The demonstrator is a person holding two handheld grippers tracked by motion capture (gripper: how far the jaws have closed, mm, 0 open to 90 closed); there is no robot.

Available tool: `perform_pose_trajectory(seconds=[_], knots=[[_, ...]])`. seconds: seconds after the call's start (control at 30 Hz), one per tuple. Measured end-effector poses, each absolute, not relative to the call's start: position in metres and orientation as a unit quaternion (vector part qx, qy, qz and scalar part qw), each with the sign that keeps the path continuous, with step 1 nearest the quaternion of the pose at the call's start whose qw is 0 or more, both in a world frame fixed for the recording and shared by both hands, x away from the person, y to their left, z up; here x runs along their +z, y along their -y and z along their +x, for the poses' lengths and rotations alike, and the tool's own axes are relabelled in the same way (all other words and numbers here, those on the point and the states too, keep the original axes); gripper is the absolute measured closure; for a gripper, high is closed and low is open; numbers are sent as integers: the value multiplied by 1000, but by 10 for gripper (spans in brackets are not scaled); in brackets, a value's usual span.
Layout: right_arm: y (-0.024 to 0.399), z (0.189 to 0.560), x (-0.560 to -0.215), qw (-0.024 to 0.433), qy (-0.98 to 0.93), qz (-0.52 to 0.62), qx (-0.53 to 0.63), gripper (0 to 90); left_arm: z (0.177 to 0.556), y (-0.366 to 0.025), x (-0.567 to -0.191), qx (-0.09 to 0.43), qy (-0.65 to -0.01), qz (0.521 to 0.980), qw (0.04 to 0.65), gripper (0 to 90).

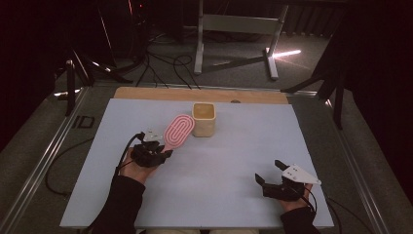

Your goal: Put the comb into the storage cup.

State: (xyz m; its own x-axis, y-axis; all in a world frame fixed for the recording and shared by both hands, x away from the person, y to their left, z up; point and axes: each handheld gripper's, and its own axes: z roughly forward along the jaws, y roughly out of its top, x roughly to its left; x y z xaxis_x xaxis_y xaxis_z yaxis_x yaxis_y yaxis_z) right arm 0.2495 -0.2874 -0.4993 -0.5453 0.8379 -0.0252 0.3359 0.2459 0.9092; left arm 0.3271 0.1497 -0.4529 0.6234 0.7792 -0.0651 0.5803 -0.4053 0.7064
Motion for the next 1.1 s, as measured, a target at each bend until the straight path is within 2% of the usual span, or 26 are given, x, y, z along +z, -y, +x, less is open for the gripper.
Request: perform_pose_trajectory(seconds=[0.57,1.1], knots=[[284,256,-498,254,-746,395,471,92,316,-141,-451,208,-382,811,390,700],[271,273,-471,223,-746,394,488,84,311,-135,-445,220,-369,808,403,700]])
